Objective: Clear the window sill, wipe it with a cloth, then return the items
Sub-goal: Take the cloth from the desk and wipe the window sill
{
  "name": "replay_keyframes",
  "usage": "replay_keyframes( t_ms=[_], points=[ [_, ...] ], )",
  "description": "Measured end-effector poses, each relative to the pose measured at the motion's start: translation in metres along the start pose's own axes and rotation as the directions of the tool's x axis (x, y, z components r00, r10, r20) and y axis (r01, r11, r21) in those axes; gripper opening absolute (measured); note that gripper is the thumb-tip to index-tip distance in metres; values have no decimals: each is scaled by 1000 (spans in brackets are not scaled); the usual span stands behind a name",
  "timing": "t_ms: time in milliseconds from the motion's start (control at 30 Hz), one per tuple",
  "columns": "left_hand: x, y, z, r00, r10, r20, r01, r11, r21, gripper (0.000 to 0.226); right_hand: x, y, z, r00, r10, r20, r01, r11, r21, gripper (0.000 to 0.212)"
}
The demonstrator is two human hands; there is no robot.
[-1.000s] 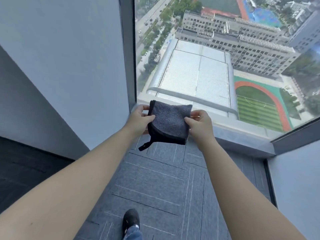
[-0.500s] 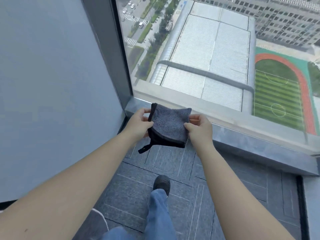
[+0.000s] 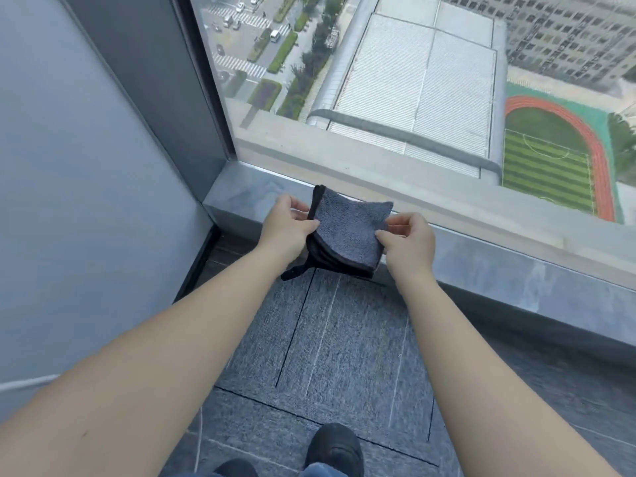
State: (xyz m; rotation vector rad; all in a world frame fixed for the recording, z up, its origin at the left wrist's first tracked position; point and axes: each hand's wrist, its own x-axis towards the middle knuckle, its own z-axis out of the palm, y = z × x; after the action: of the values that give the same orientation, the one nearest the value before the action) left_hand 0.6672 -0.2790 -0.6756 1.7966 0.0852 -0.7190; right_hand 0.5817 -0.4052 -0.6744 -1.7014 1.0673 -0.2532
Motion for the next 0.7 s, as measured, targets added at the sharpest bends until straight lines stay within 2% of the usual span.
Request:
replay_keyframes(
  t_ms=[133, 300, 367, 467, 567, 633, 700],
  points=[
    [61, -44, 20, 996, 82, -20, -81, 994, 69, 35, 49, 47, 34, 998, -55, -6, 54, 992, -111, 18],
    [100, -69, 38, 990, 137, -21, -132, 981, 140, 30, 78, 71, 51, 986, -144, 85, 164, 927, -336, 35],
    [106, -74, 42, 992, 123, 9, -123, 978, 167, 19, 82, 79, 54, 974, -148, 172, 210, 873, -440, 40],
    [107, -77, 42, 992, 126, 5, -123, 964, 234, 26, 82, 87, 55, 972, -128, 197, 223, 765, -603, 48],
    [104, -78, 34, 982, 187, -29, -167, 928, 332, 29, 81, 89, 60, 948, -224, 227, 318, 689, -651, 54],
    [103, -81, 26, 973, 226, -42, -187, 883, 430, 31, 85, 89, 69, 903, -270, 334, 428, 623, -654, 57],
    [105, -86, 16, 959, 276, -56, -201, 809, 552, 31, 88, 91, 79, 863, -225, 452, 497, 539, -680, 61]
  ],
)
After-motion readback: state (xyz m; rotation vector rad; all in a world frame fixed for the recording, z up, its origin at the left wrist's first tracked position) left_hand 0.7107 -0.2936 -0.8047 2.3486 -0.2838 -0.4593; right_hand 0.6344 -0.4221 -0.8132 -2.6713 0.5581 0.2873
